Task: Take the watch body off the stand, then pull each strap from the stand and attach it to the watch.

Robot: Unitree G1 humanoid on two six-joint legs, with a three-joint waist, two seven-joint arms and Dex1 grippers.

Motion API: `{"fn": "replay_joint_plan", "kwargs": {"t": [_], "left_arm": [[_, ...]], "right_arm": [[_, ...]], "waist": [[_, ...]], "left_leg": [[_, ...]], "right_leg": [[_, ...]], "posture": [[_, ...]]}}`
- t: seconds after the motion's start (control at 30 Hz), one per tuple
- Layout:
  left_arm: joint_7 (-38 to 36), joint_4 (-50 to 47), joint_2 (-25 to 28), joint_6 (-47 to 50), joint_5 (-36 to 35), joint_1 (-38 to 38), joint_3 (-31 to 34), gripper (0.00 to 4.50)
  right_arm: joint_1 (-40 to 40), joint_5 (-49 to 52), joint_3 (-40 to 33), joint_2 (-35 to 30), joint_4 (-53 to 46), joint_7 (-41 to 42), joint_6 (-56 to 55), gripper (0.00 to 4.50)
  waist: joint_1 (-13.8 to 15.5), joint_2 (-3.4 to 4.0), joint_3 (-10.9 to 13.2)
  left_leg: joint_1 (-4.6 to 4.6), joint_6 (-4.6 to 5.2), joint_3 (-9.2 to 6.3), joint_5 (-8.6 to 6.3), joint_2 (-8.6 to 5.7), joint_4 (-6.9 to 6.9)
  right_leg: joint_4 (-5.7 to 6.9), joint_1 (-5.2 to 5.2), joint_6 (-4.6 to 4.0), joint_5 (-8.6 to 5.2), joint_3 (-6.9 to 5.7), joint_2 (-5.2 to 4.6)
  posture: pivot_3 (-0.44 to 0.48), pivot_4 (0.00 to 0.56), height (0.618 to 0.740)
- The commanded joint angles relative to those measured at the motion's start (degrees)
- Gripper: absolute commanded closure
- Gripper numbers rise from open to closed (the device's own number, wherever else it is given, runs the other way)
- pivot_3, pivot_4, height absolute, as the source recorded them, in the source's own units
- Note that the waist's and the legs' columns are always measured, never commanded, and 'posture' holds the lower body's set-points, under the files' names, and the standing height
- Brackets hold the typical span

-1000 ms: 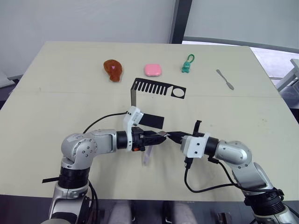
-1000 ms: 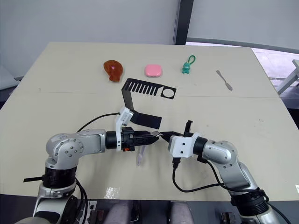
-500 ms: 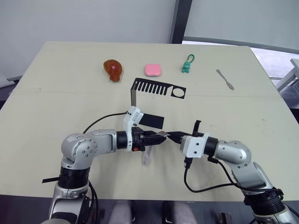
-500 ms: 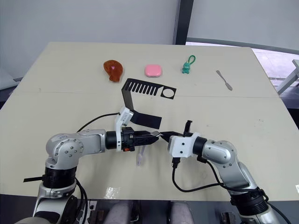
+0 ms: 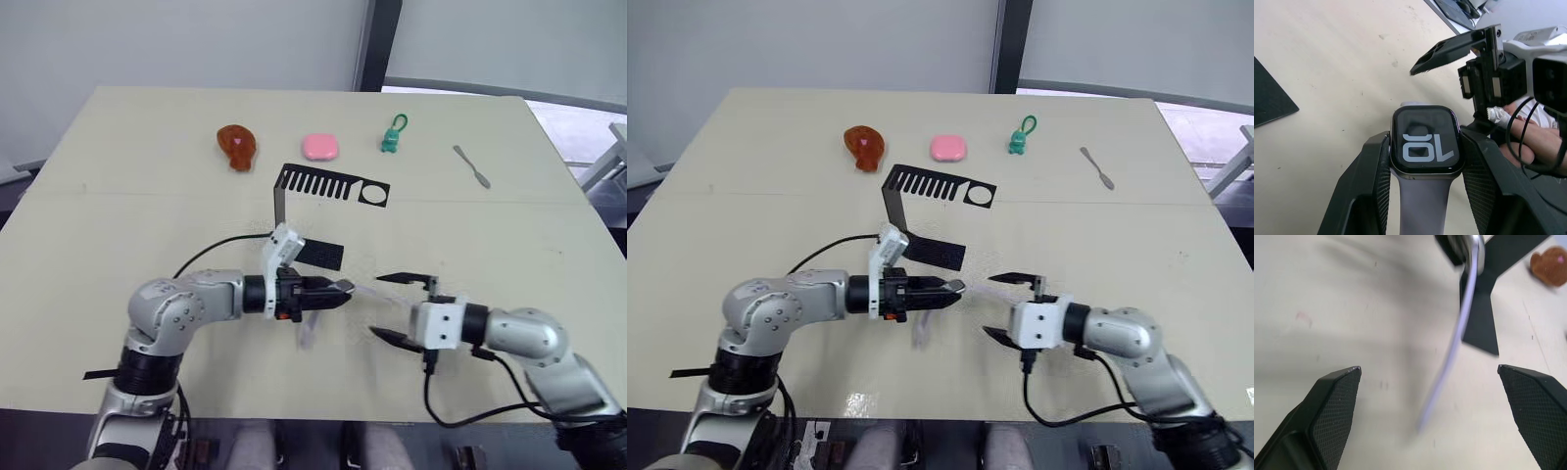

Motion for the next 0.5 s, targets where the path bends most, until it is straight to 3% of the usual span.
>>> {"fn": "replay_joint_plan", "kwargs": {"t": [0.03,0.13,0.3,0.5], "left_arm": [[-11.5,-2.6,5.1,-14.4,4.7,2.7,-0.4,2.91],[-26.1,-1.0,10.2,-43.8,17.4,7.6,-3.4,2.91],[-33.5,5.2,10.5,-70.8,24.2,11.3,0.1,2.91],[-37.8,8.1,11.0,-86.7,26.1,12.4,1.2,2.91]], "right_arm": [[2.9,8.0,-6.6,-1.1,-1.7,1.5,-2.4,0.02],[5.4,13.7,-13.2,0.1,-2.1,-1.0,1.0,0.02],[9.8,30.0,-21.1,2.7,-7.6,-0.1,5.7,0.02],[21.1,40.7,-26.9,0.8,-16.0,5.0,13.2,0.02]], "waist": [[0.0,0.0,0.0],[0.1,0.01,0.0],[0.5,0.01,0.0],[0.4,0.02,0.0]], "left_leg": [[0.0,-0.02,0.0,0.01,0.01,-0.02],[0.0,-0.02,0.07,0.01,0.0,-0.04],[0.0,0.03,0.02,-0.02,-0.02,-0.06],[0.01,0.14,-0.01,-0.08,-0.01,-0.07]], "right_leg": [[-0.03,0.0,0.0,0.0,-0.01,0.01],[-0.09,0.0,-0.01,0.0,0.0,0.04],[-0.2,0.07,-0.01,0.0,-0.04,-0.09],[-0.2,0.13,-0.01,0.0,-0.07,-0.18]], "posture": [[0.0,0.15,0.74],[0.0,0.15,0.74],[0.0,0.15,0.74],[0.0,0.15,0.74]]}}
